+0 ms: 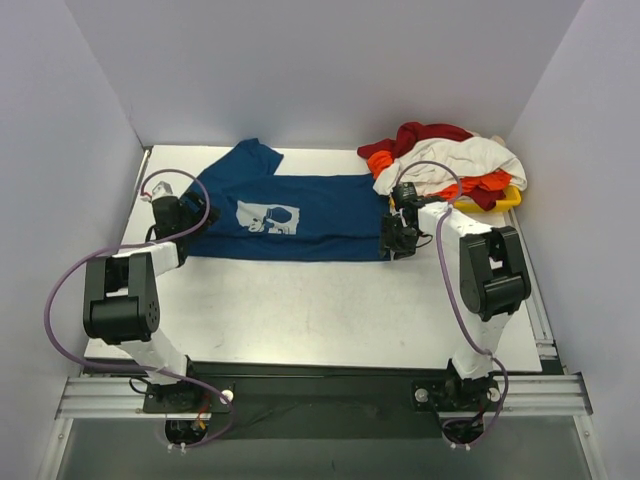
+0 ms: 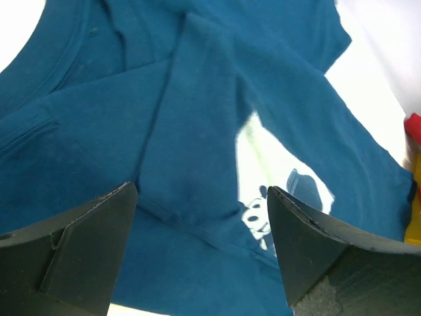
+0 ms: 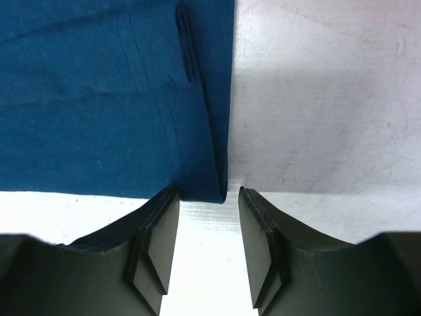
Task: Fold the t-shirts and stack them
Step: Fold the flattened tshirt in 1/3 of the way
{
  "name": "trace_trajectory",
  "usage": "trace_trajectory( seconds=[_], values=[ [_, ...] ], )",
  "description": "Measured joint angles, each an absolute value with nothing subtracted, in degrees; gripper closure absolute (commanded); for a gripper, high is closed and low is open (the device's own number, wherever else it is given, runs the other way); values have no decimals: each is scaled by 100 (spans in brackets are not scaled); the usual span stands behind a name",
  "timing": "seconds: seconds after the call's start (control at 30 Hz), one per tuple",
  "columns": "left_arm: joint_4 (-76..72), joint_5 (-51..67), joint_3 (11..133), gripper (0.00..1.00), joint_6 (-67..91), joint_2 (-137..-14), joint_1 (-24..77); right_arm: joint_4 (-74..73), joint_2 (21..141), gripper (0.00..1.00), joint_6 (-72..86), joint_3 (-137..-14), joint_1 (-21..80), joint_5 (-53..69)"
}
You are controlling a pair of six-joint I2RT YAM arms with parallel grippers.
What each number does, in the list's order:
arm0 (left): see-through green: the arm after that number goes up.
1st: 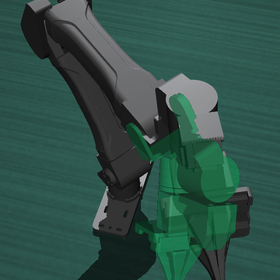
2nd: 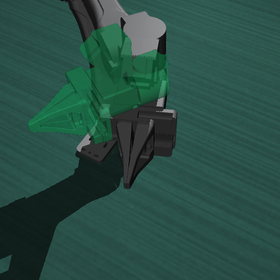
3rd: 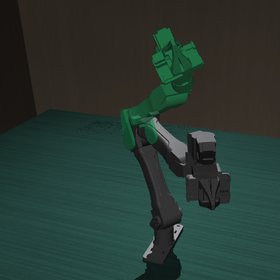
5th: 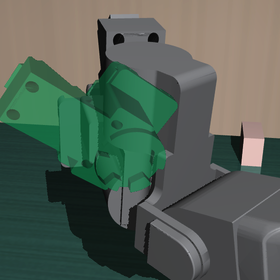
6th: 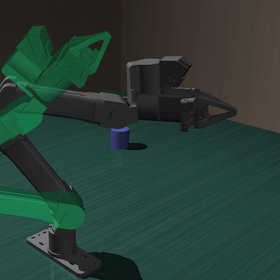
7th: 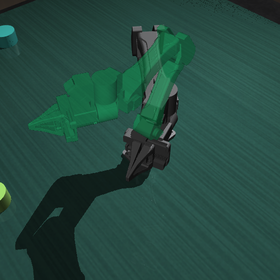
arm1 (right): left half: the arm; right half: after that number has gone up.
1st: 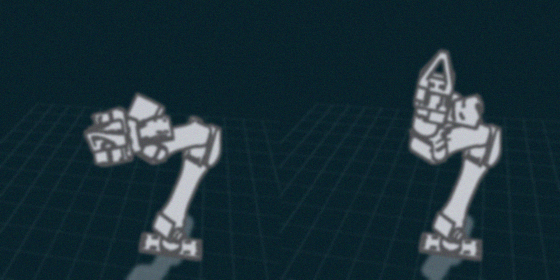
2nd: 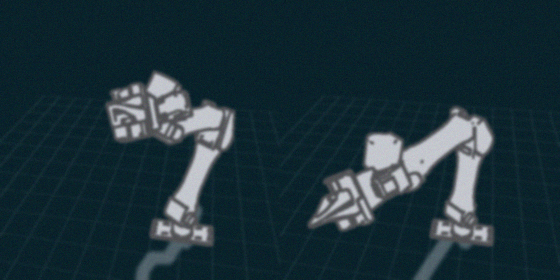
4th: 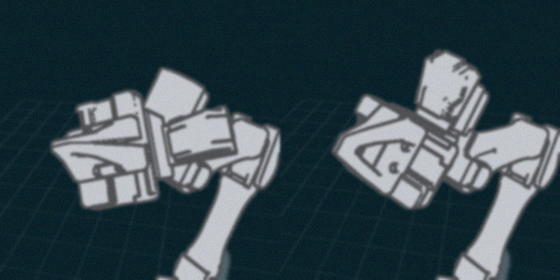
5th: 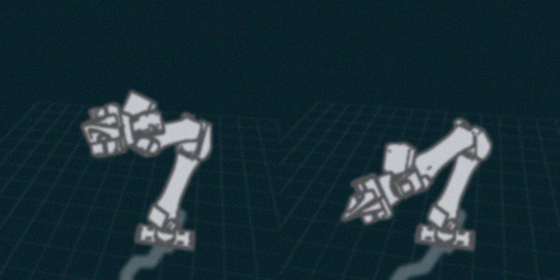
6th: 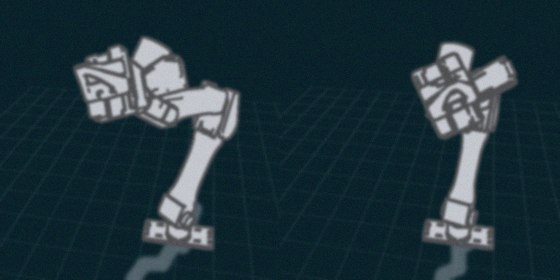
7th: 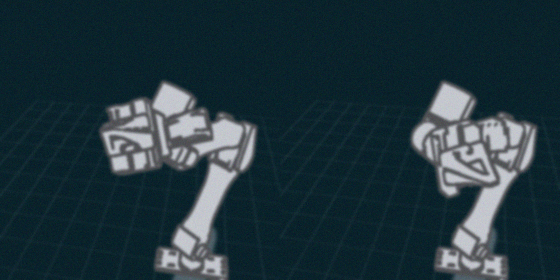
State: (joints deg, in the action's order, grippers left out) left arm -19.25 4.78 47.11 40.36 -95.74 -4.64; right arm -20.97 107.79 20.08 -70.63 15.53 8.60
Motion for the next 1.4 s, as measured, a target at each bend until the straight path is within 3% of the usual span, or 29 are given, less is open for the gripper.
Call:
trace_trajectory(
  seconds=[0.33, 0.6, 1.17, 1.2, 1.33, 1.4],
  values=[
    [-2471, 687, 4342, 8, 4709, -10018, -777, -1959, 10779, 76, 2047, -6971, 1553, 856],
    [-3155, 930, 3944, 8, 5201, -10018, -996, -1857, 10746, 100, 2078, -6820, 1584, 858],
    [-3336, 489, 2639, 6, 5478, -8833, -1188, -1721, 9714, 100, 2324, -5577, 2357, 408],
    [-3280, 445, 2571, 6, 5465, -8726, -1194, -1730, 9638, 97, 2349, -5496, 2397, 379],
    [-2902, 263, 2410, 6, 5312, -8191, -1190, -1831, 9299, 64, 2445, -5312, 2491, 320],
    [-2720, 115, 2405, 7, 5192, -7872, -1135, -1848, 9155, 59, 2429, -5317, 2482, 307]
  ],
)
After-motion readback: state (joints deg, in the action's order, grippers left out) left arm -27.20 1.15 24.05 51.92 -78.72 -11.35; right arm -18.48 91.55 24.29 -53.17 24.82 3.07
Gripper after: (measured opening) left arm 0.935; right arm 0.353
